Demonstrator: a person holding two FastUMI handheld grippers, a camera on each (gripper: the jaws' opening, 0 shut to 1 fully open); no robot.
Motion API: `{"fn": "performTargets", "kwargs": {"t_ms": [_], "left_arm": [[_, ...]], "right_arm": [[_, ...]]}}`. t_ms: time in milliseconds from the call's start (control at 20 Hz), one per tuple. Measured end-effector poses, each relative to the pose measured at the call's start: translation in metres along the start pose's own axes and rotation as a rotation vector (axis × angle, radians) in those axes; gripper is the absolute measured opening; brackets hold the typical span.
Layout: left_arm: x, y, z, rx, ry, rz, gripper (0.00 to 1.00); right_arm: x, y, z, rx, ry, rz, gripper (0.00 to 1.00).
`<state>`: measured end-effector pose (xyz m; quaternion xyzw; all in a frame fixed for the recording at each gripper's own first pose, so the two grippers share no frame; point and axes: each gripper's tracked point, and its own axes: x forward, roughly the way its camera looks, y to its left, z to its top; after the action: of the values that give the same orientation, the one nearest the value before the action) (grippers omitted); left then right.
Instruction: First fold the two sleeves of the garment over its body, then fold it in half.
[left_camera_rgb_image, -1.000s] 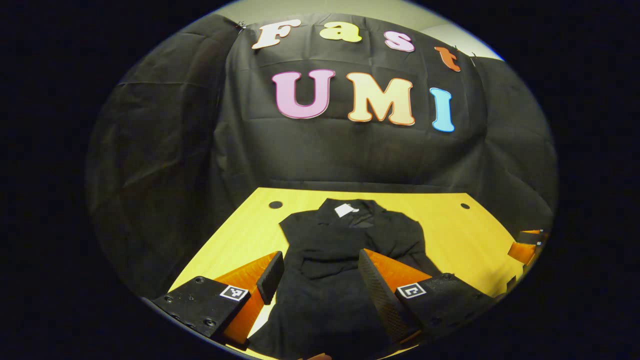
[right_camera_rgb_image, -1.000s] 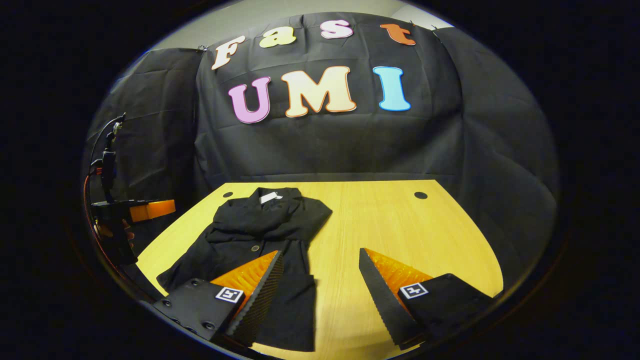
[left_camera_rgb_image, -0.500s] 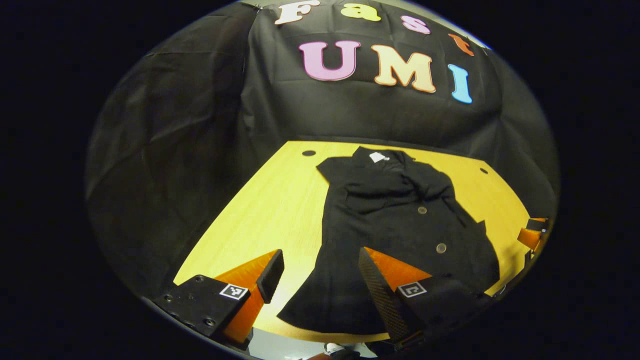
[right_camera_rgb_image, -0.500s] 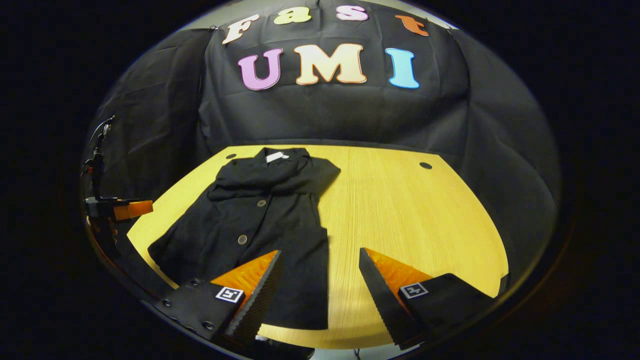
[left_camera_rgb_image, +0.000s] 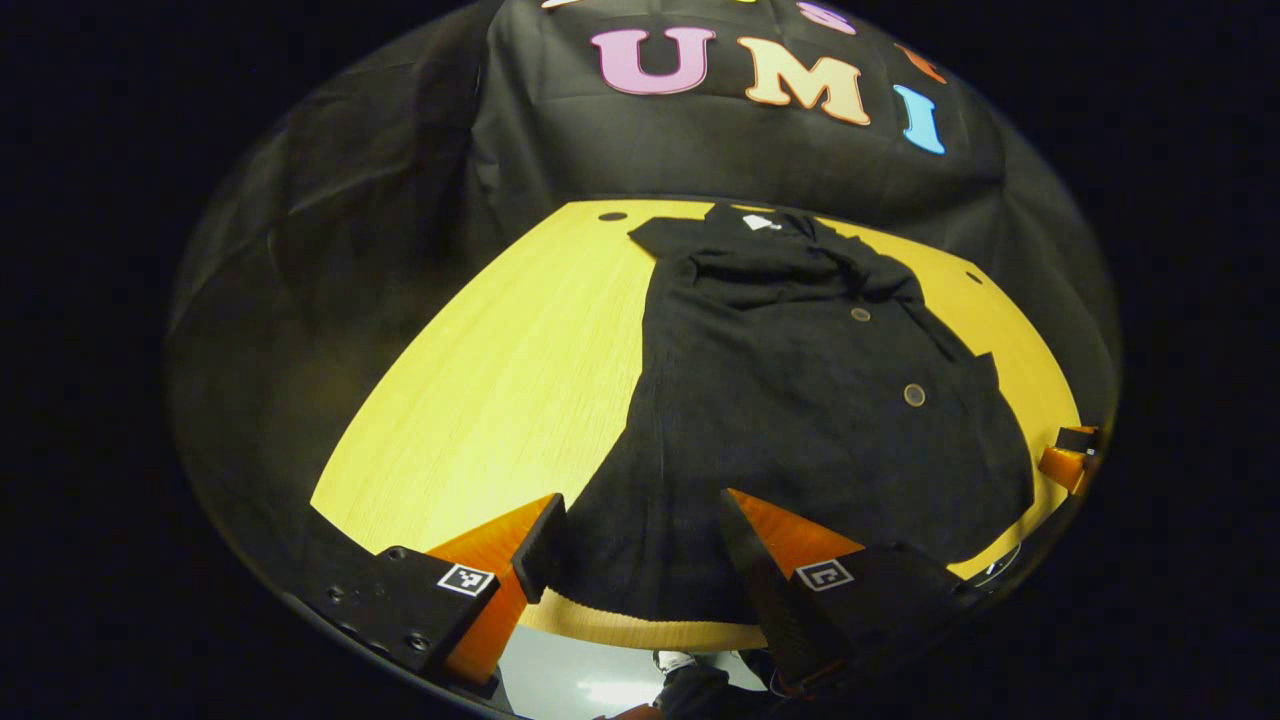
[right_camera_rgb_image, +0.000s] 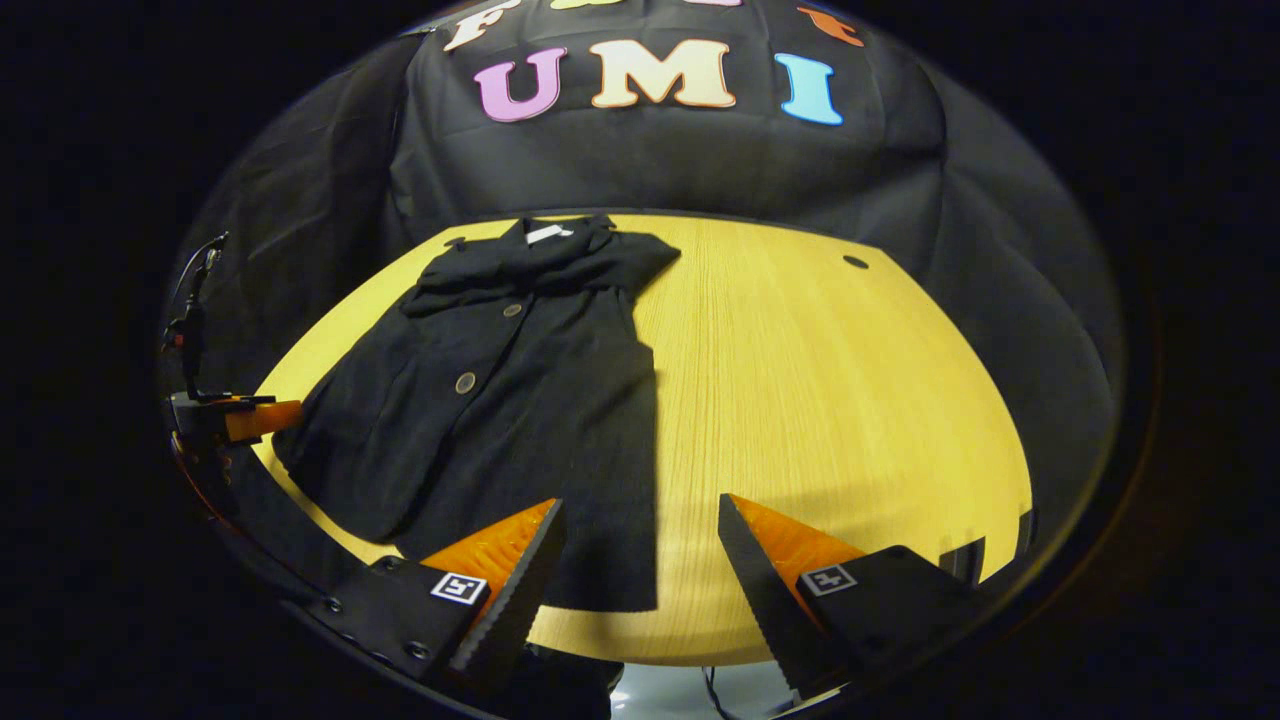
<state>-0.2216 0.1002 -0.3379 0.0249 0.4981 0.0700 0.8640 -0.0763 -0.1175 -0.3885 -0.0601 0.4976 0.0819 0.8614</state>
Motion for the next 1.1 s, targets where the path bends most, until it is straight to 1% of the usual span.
{"fn": "performTargets", "kwargs": {"t_ms": [50,100,150,200,250,300,450,500,600,650,700,750,850,950,1000,1100], "left_arm": [[0.003,0.001,-0.004,0.001,0.012,0.002,0.94],[0.004,0.003,-0.009,0.000,0.021,0.007,0.94],[0.006,0.004,-0.011,-0.001,0.029,0.011,0.94],[0.007,0.007,-0.015,0.000,0.037,0.017,0.94],[0.007,0.006,-0.017,-0.002,0.044,0.014,0.94],[0.008,0.005,-0.014,-0.003,0.031,0.010,0.94],[0.008,0.002,-0.018,-0.010,0.039,-0.015,0.93],[0.007,0.002,-0.018,-0.015,0.035,-0.018,0.93],[0.009,0.001,-0.017,0.003,0.029,-0.031,0.91],[0.010,-0.001,-0.016,0.013,0.027,-0.044,0.89],[0.011,-0.007,-0.016,0.026,0.027,-0.061,0.86],[0.012,-0.013,-0.016,0.036,0.026,-0.078,0.80],[0.012,-0.022,-0.016,0.033,0.029,-0.104,0.50],[0.012,-0.027,-0.016,0.020,0.027,-0.114,0.21],[0.012,-0.027,-0.016,0.013,0.025,-0.111,0.06],[0.012,-0.029,-0.015,0.006,0.025,-0.100,0.00]], "right_arm": [[0.003,0.001,-0.006,0.000,0.019,0.002,0.98],[0.006,0.001,-0.009,-0.002,0.031,0.004,0.95],[0.008,0.002,-0.011,-0.003,0.040,0.007,0.98],[0.010,0.003,-0.013,-0.003,0.049,0.012,0.98],[0.013,0.004,-0.016,-0.004,0.060,0.019,0.96],[0.015,0.005,-0.017,-0.007,0.071,0.024,0.98],[0.021,0.010,-0.030,-0.014,0.124,0.034,0.98],[0.023,0.009,-0.027,-0.031,0.109,0.033,0.96],[0.021,0.013,-0.028,-0.052,0.118,0.043,0.95],[0.022,0.017,-0.029,-0.064,0.121,0.057,0.88],[0.020,0.021,-0.027,-0.075,0.118,0.073,0.79],[0.022,0.025,-0.029,-0.083,0.118,0.093,0.60],[0.024,0.034,-0.029,-0.099,0.113,0.144,0.28],[0.024,0.034,-0.029,-0.078,0.119,0.166,0.09],[0.025,0.033,-0.027,-0.066,0.120,0.178,0.09],[0.024,0.033,-0.026,-0.050,0.114,0.191,0.02]]}}
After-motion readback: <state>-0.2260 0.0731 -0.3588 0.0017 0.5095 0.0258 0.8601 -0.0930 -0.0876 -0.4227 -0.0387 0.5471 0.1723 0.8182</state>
